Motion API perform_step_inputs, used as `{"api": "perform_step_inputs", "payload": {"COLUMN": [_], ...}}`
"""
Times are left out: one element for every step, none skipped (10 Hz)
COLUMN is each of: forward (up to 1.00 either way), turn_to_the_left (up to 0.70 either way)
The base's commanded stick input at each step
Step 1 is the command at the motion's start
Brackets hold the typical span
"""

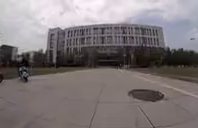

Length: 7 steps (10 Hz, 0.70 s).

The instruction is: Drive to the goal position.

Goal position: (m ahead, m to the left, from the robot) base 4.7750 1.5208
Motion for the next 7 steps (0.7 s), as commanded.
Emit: {"api": "perform_step_inputs", "payload": {"forward": [0.7,0.7,0.7,0.7,0.7,0.7,0.7], "turn_to_the_left": [0.0,0.0,0.0,0.0,0.0,0.0,0.0]}}
